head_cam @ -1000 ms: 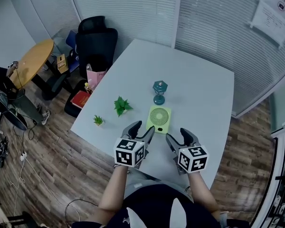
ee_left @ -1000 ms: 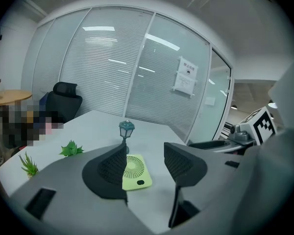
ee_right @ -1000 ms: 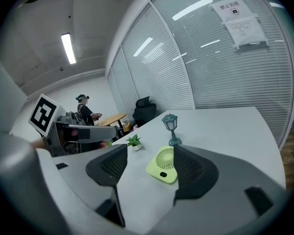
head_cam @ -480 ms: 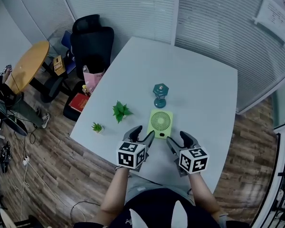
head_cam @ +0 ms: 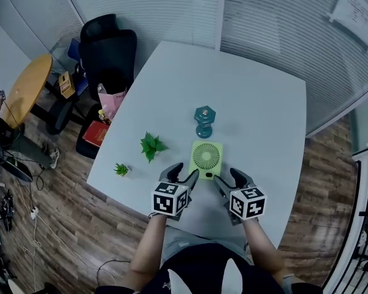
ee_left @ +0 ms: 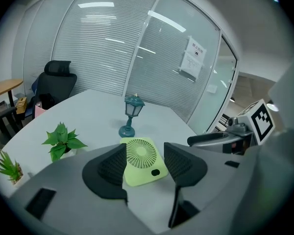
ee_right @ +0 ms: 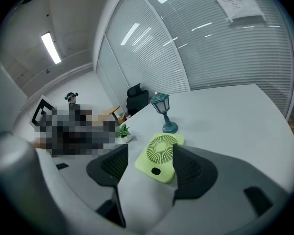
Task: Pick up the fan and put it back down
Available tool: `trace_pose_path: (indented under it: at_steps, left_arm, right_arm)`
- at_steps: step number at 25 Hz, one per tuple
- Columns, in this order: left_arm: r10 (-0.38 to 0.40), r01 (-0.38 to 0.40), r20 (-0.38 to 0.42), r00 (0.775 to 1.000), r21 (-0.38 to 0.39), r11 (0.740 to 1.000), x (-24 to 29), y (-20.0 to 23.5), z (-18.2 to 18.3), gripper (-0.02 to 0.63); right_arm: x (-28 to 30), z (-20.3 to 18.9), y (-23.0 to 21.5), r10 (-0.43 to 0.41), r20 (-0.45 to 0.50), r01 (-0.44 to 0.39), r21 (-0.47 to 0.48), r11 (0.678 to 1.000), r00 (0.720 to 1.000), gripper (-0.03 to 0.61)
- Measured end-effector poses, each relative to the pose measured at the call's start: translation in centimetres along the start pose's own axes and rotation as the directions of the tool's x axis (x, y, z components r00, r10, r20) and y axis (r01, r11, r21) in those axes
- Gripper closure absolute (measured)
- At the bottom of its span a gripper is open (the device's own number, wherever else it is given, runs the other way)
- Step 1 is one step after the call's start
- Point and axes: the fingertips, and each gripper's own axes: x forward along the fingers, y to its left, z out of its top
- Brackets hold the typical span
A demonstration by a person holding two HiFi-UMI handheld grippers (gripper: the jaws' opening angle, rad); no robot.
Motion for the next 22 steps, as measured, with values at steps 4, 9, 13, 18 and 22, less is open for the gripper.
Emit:
trace_pose_path:
  at_steps: [4, 9, 13, 18, 22]
  left_arm:
    - [-0.01, 0.01, -0.03, 0.999, -0.008, 1.0, 0.9, 0.8, -0.7, 0.383]
    - [-0.009, 0.007, -0.06, 0.998, -0.025, 1.0, 2.3, 1.4, -1.2, 0.383]
    - [-0.007, 0.005, -0.092, 0.996, -0.017, 1.0, 3.3, 1.9, -1.8, 0.383]
    - [-0.023, 0.021, -0.129, 0.991, -0.022, 1.0, 4.4, 2.3, -2.4, 0.383]
    - [-0.039, 0.033, -0.154, 0.987, -0.044, 0.999, 5.3, 2.5, -3.2, 0.383]
  right_arm:
    - [1.1, -0.4, -0.3, 0.0, -0.017, 0.001, 0.018, 1.0, 1.0, 0.304]
    - [2.1, -0.6, -1.1, -0.005, -0.036, 0.006, 0.039, 0.999, 0.999, 0.305]
    - [2.9, -0.9, -1.7, -0.014, -0.044, 0.017, 0.053, 0.998, 0.999, 0.307]
    - [4.1, -1.3, -2.4, -0.026, -0.064, 0.031, 0.076, 0.997, 0.998, 0.301]
    - [4.8, -2.1, -2.8, -0.018, -0.089, 0.027, 0.1, 0.995, 0.996, 0.293]
